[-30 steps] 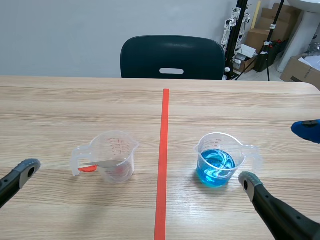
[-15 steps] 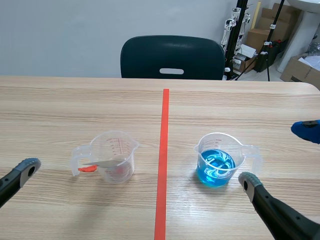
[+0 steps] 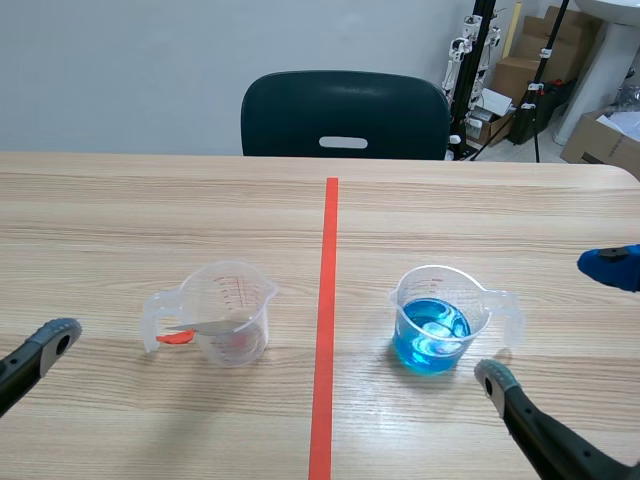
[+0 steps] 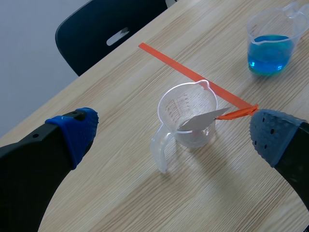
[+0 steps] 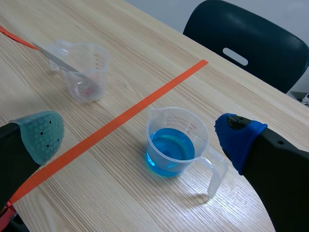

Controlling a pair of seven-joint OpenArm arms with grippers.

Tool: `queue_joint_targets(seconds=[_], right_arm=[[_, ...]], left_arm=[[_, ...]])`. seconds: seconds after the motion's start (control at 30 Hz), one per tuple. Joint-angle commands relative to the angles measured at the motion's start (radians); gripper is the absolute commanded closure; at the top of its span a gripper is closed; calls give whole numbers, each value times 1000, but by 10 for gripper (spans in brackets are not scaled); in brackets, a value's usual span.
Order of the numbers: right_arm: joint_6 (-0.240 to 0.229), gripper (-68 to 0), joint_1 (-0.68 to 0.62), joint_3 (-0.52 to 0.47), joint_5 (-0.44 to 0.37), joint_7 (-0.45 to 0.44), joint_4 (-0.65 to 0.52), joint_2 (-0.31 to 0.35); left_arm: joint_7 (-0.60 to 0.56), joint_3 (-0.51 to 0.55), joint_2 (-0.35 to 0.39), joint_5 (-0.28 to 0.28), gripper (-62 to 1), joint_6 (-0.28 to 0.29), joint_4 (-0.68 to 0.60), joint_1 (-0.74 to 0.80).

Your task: Do the redox reaction experiment. return to the home posture

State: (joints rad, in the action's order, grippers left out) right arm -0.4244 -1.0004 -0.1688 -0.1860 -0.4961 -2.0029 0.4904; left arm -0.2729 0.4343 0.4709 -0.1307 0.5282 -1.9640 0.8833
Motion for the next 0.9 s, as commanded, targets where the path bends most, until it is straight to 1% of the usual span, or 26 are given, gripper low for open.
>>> queue_joint_targets(seconds=[0.0, 0.1, 0.23, 0.87], right_arm=[[14, -679, 6, -7, -1, -15, -19, 0], [17, -679, 6, -7, 0, -15, -19, 0], [17, -679, 6, -7, 0, -15, -19, 0], [17, -679, 6, -7, 0, -15, -19, 0]], left_arm=[[-14, -3, -5, -11, -623, -1, -14, -3], [-11, -3, -5, -11, -623, -1, -14, -3], [20, -3, -5, -11, -623, 2, -14, -9], [20, -3, -5, -11, -623, 3, -14, -9]])
